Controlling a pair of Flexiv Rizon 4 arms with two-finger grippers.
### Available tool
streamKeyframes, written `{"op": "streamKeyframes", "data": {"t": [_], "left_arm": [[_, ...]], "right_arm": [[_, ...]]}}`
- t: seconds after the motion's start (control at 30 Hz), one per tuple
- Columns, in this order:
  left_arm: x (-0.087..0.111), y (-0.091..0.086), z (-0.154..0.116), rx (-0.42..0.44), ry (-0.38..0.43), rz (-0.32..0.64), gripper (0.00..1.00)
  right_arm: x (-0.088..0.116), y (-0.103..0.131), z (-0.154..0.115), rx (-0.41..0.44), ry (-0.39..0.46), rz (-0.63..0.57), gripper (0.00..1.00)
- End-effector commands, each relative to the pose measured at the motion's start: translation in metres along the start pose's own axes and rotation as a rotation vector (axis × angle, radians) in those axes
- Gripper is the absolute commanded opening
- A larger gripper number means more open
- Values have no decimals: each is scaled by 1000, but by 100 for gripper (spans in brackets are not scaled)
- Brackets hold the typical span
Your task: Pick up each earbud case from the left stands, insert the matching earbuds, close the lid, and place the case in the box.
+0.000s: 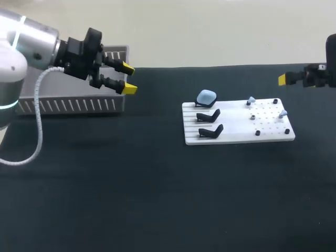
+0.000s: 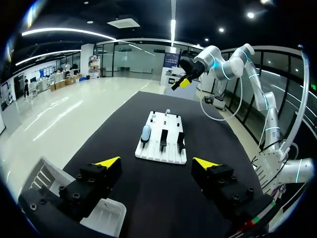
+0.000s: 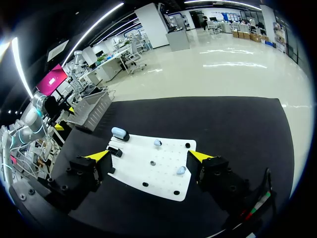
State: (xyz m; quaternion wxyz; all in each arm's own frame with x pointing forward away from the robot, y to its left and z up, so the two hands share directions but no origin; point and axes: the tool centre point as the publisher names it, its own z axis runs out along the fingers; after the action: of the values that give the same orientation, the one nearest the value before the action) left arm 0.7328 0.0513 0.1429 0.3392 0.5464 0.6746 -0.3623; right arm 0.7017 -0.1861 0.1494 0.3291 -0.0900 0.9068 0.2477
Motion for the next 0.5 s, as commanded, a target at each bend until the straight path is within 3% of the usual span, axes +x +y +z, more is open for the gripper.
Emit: {"op": "streamKeyframes", "data": {"t": [0.03,0.4,0.5], "left_arm": [[0,4,0,38,3,0,100],[0,4,0,38,3,0,100],[-6,7,17,60,-8,22,100]], "right_arm": [[0,0,0,1,0,-1,100],[0,0,0,1,0,-1,100],[0,0,0,1,0,-1,100]]}}
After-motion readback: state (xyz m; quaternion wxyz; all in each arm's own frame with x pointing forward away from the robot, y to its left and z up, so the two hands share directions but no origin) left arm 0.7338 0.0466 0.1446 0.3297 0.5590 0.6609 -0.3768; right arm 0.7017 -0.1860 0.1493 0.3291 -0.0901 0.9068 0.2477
